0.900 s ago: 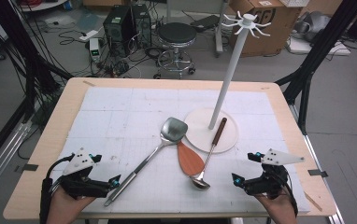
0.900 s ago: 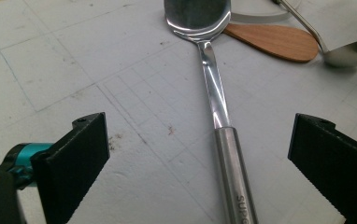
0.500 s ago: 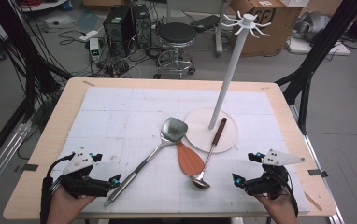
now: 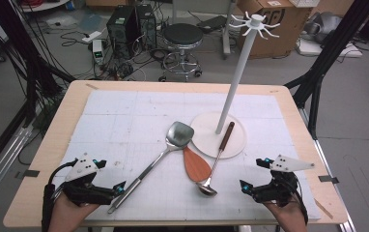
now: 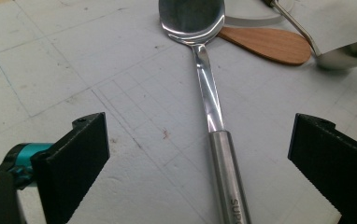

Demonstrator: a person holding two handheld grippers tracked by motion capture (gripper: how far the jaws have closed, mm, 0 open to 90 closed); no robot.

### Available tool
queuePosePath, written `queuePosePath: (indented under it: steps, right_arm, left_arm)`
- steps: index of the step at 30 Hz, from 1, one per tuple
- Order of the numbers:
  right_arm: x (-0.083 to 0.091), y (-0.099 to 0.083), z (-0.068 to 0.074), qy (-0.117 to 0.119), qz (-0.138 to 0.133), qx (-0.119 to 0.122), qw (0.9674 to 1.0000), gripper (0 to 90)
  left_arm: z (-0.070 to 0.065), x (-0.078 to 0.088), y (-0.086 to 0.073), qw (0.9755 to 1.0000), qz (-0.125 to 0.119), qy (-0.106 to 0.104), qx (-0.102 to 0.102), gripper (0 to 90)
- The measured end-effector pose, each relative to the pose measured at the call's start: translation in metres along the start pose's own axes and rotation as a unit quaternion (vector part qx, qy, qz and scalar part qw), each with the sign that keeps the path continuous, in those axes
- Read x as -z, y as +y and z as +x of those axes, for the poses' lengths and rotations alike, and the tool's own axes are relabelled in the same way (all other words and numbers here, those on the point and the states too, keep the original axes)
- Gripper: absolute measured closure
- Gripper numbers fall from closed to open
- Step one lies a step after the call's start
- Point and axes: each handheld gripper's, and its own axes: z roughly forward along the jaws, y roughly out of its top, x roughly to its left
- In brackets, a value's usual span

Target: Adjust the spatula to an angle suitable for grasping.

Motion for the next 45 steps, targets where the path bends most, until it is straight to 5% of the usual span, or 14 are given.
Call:
queuePosePath:
  steps: [14, 45]
  right_arm:
    - [-0.003, 0.002, 0.003, 0.002, 0.003, 0.006, 1.0000, 0.5]
    - [-0.003, 0.001, 0.002, -0.001, -0.001, 0.012, 0.9999, 0.5]
  left_arm:
    - [-0.004, -0.003, -0.001, 1.0000, -0.003, -0.002, -0.002, 6.0]
    - [-0.017, -0.074, 0.011, 0.9980, 0.052, -0.027, -0.022, 7.2]
